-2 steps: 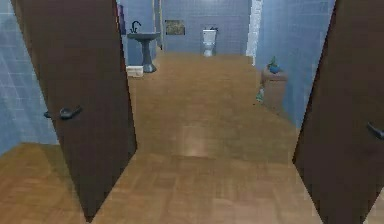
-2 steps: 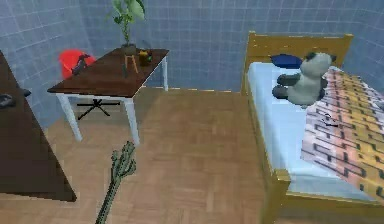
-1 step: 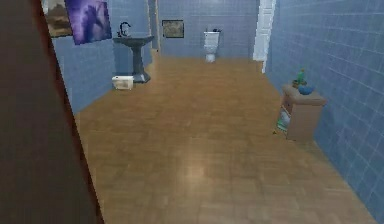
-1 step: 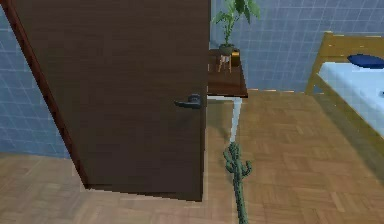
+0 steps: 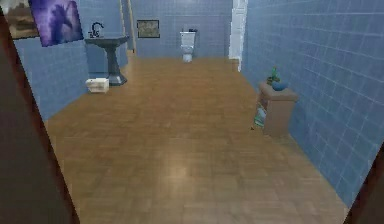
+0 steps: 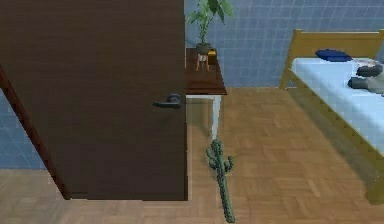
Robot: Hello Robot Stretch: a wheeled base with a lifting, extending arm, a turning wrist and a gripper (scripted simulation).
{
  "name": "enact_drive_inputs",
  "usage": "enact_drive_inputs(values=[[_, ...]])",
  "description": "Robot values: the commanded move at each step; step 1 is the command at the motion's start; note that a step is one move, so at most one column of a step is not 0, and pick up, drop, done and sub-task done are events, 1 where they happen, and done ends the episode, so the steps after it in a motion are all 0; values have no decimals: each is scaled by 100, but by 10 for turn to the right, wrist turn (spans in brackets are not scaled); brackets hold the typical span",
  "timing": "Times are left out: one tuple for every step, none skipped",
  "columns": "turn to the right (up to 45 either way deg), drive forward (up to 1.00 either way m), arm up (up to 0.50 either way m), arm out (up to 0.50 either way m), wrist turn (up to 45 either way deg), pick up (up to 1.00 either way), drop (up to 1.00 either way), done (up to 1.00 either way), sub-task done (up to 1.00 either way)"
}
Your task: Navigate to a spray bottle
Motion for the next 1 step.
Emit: enact_drive_inputs(values=[[0,30,0,0,0,0,0,0,0]])
